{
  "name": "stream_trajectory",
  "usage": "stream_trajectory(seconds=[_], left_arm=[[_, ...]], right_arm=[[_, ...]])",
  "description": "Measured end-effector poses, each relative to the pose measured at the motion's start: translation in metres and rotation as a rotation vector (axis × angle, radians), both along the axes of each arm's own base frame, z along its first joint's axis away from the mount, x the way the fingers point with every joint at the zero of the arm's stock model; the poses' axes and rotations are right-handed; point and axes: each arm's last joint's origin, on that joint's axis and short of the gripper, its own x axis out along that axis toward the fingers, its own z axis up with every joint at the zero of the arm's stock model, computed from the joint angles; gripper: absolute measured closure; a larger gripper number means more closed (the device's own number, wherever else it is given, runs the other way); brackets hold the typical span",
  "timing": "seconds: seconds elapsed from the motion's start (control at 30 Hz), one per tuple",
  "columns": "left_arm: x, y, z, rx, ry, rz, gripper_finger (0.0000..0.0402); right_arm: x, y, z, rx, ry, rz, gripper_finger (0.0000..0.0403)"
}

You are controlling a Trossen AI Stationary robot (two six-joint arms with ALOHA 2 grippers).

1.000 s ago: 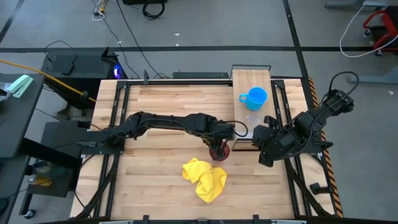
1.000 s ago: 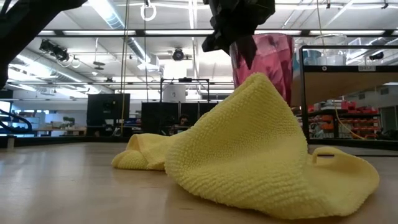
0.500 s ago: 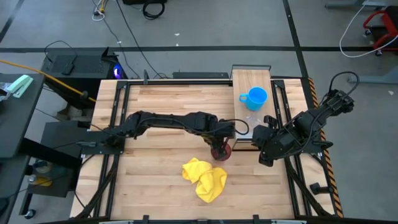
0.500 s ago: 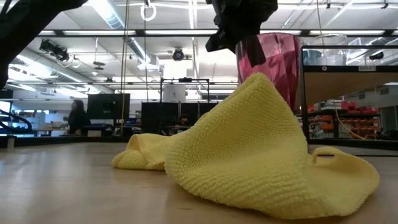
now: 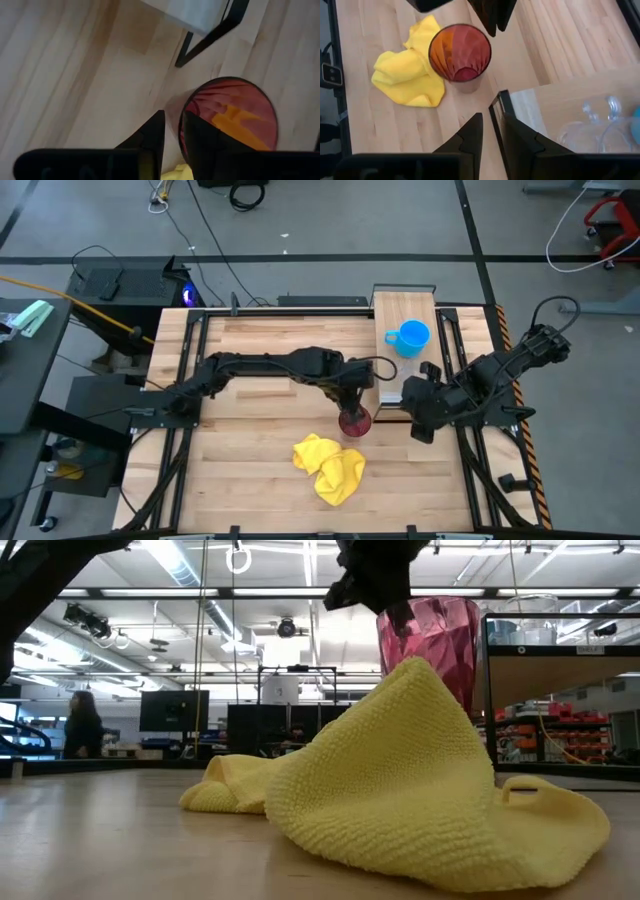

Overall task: Stack small to large cups/mugs on shelf
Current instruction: Put the red cup on the shelf

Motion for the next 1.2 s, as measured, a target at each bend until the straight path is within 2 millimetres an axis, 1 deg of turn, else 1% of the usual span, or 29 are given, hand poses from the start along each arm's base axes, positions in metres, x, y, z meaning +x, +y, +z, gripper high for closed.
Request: stream_trajectory(seconds=[0.1,0.2,0.33,0.5,0.63,0.73,0.8,1.0,1.2], left_arm=[[-0.006,0.004,0.009,0.0,-0.001,0.009,0.0326],[-0.014,0.008,0.014,0.004,0.034,0.019,0.033],[-0.033,0.013,0.019,0.036,0.152,0.042,0.0333],[-0.054,0.018,0.025,0.115,0.289,0.124,0.033],[-0.061,0.02,0.036,0.139,0.259,0.141,0.033],[-0.065,0.027,0.043,0.147,0.238,0.164,0.0335],[-0.069,0.035,0.046,0.16,0.236,0.185,0.0341],[-0.08,0.069,0.056,0.186,0.224,0.246,0.0357],[-0.094,0.117,0.064,0.195,0.228,0.315,0.0373]], right_arm=[[0.009,-0.005,-0.001,0.016,0.001,0.0,0.0325],[0.021,-0.009,-0.004,0.03,-0.004,-0.004,0.0325],[0.036,-0.017,-0.008,0.054,-0.01,-0.008,0.0325],[0.053,-0.024,-0.015,0.08,0.024,0.03,0.0325],[0.065,-0.028,-0.025,0.069,0.072,0.062,0.0325],[0.071,-0.03,-0.031,0.063,0.099,0.079,0.0325],[0.074,-0.03,-0.033,0.06,0.105,0.09,0.0325],[0.08,-0.031,-0.034,0.054,0.084,0.112,0.0325],[0.086,-0.04,-0.029,0.064,0.052,0.078,0.0325]])
